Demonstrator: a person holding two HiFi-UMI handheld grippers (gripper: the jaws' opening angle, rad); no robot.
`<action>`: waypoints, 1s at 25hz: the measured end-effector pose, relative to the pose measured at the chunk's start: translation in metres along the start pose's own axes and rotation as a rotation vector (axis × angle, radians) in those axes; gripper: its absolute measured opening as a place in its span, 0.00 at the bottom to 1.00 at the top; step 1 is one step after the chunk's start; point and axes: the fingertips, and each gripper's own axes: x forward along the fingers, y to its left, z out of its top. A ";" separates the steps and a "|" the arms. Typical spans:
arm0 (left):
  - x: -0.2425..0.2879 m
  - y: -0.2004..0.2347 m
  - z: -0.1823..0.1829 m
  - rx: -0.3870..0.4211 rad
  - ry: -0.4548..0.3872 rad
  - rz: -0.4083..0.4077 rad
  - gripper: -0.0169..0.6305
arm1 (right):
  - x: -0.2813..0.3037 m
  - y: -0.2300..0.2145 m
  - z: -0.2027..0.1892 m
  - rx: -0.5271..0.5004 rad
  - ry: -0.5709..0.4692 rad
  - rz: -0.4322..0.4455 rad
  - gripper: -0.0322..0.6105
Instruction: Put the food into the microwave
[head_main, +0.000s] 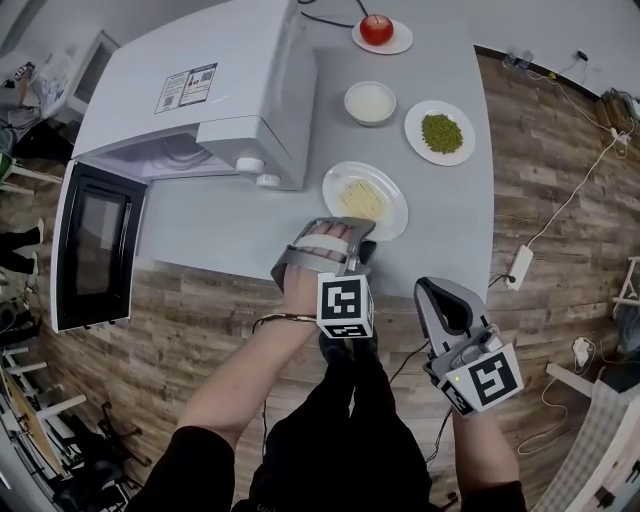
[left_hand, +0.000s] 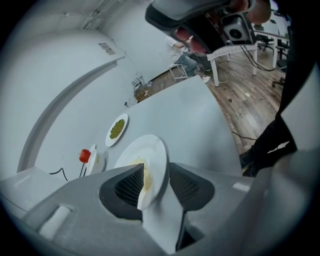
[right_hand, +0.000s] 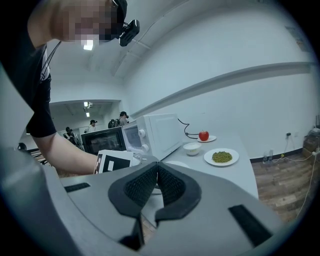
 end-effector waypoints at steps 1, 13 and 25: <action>0.001 0.002 0.001 0.021 0.005 0.007 0.27 | -0.001 -0.001 0.001 0.001 -0.002 -0.004 0.07; 0.012 0.000 0.004 0.184 0.030 0.099 0.10 | -0.010 -0.009 0.004 0.010 -0.008 -0.033 0.07; 0.019 0.015 0.009 0.102 0.004 0.138 0.14 | -0.012 -0.007 -0.006 0.022 0.007 -0.026 0.07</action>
